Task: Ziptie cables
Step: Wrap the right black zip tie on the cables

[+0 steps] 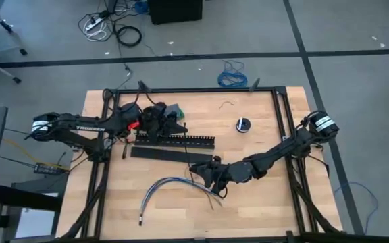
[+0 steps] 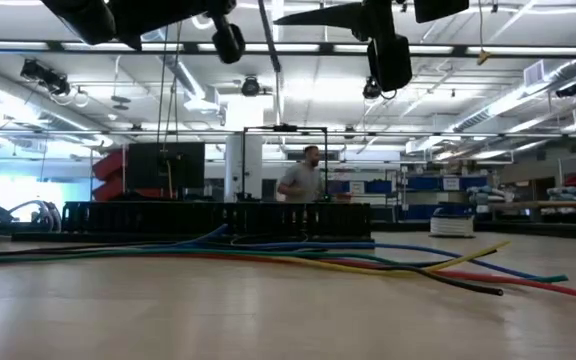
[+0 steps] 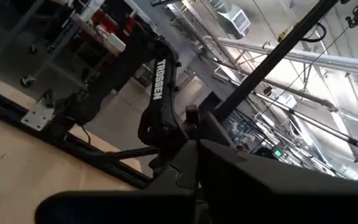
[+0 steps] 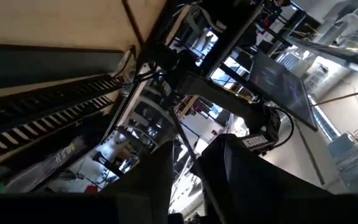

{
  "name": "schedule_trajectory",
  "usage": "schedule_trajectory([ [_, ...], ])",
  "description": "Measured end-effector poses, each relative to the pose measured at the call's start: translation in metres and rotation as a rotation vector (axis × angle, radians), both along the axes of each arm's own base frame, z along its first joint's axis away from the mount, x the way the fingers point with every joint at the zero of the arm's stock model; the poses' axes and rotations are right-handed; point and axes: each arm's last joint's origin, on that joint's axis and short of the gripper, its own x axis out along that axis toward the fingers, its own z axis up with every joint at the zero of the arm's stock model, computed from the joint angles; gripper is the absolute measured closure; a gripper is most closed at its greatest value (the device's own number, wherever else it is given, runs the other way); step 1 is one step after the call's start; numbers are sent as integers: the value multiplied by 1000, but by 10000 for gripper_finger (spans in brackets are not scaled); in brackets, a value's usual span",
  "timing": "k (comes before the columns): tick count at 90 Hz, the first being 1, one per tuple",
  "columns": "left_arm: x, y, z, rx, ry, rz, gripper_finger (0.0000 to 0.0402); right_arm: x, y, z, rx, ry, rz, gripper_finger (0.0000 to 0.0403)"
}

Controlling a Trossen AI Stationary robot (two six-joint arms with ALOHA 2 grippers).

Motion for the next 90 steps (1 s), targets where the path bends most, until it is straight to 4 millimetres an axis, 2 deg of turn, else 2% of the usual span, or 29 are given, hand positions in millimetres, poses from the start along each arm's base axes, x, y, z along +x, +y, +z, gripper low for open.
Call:
schedule_trajectory([
  [90,0,-2,1,-58,5,-13,401,-1,1,-5,3,46,29,270],
])
